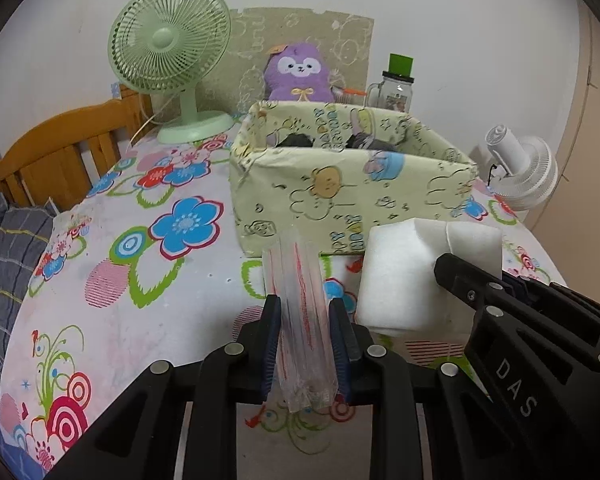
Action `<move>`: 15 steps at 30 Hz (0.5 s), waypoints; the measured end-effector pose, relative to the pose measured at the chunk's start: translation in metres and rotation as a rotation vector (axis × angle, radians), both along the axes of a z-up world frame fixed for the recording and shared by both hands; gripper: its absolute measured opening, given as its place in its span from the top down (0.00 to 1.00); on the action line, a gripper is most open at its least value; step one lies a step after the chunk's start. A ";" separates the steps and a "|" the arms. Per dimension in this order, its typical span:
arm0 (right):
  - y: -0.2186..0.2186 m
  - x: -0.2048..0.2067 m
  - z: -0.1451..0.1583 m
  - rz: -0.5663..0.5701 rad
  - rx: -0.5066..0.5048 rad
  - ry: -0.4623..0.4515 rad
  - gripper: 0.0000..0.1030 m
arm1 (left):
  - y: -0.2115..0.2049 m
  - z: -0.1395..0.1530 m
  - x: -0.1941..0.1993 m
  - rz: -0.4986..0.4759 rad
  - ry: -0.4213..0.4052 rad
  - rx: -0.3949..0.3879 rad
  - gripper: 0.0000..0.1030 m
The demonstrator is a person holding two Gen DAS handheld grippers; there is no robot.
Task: Organize soft objects
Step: 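Lift the straw bag and white cloth and carry them over the box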
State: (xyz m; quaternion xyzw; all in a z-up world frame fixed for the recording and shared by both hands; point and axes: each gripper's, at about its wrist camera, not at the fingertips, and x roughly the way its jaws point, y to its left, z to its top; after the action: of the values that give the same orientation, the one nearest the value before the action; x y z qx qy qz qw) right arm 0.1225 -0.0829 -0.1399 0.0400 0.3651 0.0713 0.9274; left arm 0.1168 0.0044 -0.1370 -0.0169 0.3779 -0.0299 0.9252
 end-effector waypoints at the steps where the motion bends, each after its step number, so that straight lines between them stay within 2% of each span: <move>1: -0.001 -0.002 0.002 -0.001 0.001 -0.004 0.89 | -0.002 0.002 -0.002 -0.003 -0.005 0.002 0.77; 15: -0.015 -0.035 0.039 -0.011 0.014 -0.087 0.89 | -0.020 0.036 -0.027 -0.020 -0.079 0.005 0.78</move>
State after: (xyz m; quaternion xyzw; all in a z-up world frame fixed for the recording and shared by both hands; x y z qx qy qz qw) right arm 0.0875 -0.0976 -0.1013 0.0451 0.3240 0.0705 0.9424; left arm 0.0902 -0.0161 -0.1006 -0.0096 0.3414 -0.0386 0.9391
